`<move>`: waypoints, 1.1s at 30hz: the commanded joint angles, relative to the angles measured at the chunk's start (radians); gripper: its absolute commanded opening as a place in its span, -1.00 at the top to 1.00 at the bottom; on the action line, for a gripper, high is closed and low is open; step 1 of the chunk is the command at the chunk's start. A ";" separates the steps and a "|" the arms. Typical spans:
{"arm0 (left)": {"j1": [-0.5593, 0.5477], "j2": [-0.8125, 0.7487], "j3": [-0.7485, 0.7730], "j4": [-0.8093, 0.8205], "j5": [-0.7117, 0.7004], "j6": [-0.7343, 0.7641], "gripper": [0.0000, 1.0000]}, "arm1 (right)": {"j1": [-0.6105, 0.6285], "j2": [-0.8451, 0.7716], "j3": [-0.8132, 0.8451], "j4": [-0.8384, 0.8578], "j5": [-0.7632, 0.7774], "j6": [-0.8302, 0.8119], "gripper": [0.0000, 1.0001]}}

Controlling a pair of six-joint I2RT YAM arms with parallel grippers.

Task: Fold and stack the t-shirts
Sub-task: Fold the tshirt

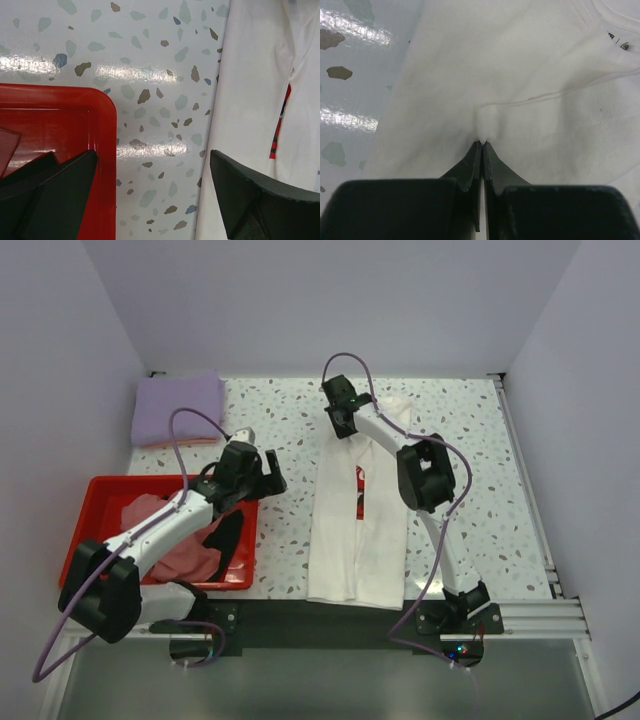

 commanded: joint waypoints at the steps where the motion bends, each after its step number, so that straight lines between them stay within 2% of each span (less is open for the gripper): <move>1: 0.002 -0.046 -0.020 0.053 0.017 0.018 -1.00 | -0.005 -0.088 -0.023 0.054 -0.016 0.018 0.97; 13: 0.000 -0.123 -0.022 0.019 -0.083 -0.008 -1.00 | -0.007 -0.212 -0.130 0.095 -0.068 0.033 0.99; 20: 0.000 -0.158 -0.034 0.036 -0.070 -0.007 -1.00 | -0.007 -0.265 -0.204 0.113 0.001 0.095 1.00; 24: -0.003 -0.171 -0.042 0.064 -0.022 0.009 -1.00 | -0.019 -0.331 -0.332 0.170 0.057 0.168 1.00; 33: -0.015 -0.168 -0.040 0.079 0.000 0.018 -1.00 | -0.047 -0.475 -0.604 0.323 0.080 0.310 0.97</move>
